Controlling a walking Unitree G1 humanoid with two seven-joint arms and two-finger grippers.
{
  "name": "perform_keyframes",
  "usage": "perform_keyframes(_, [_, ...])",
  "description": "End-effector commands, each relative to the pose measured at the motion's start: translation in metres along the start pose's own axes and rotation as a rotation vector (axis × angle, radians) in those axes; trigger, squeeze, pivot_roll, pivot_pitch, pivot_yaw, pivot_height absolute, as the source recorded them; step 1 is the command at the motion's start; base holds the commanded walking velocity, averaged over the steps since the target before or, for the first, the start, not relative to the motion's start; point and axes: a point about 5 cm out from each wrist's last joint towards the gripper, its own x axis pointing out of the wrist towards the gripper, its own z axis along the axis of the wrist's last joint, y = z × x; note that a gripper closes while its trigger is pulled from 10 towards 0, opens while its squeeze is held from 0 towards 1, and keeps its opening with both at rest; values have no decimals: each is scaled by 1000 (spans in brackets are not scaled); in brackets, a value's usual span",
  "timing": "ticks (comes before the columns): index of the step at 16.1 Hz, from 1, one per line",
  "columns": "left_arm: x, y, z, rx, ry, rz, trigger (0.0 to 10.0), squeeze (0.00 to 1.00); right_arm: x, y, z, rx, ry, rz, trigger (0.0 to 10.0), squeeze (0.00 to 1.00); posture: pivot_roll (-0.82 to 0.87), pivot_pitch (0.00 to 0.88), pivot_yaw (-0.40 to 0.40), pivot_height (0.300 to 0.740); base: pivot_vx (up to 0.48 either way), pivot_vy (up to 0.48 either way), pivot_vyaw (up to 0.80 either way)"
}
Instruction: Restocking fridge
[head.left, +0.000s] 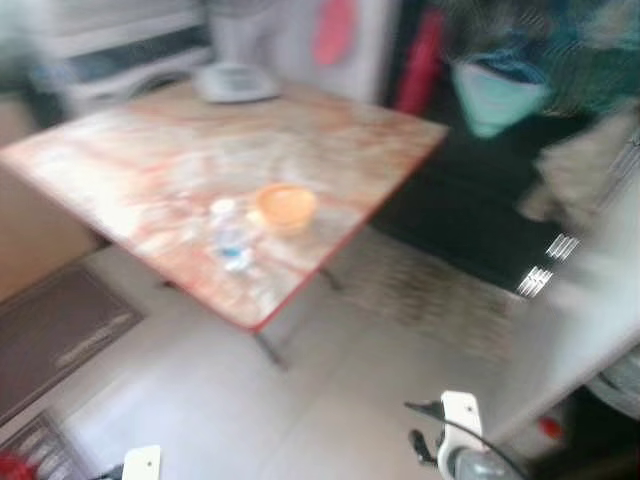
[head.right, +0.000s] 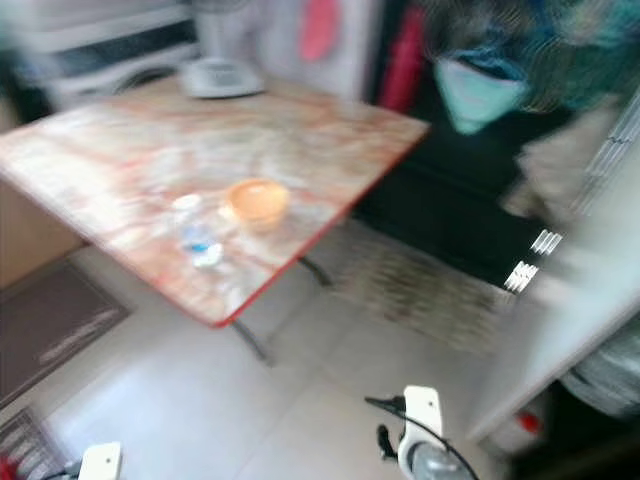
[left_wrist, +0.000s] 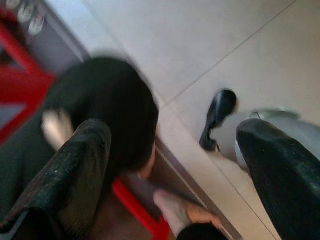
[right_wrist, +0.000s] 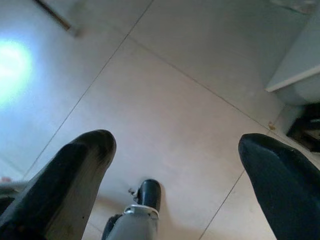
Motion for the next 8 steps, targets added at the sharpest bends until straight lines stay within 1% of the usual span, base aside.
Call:
perform_keyframes(1, [-1,-1,-8,9,35,-5,10000,0,-1,-3,-4,21,10,-15,10000,0,85,0,-56,740,0,0,0])
perform_keyframes(3, [-1,-2,-8,8,34,-6,10000,0,-1,-3,-4,34,1,-13,10000,0,85,0,-57,740,0,0,0])
perform_keyframes(6, [-1,-2,-7,-8,27,-8,10000,0,0,-3,-3,27,4,-9,10000,0,86,0,-58,740,0,0,0])
perform_keyframes(8, [0,-2,-6,-14,25,-9,10000,0,0,-2,-2,25,4,-5,10000,0,85,0,-56,740,264,0,0])
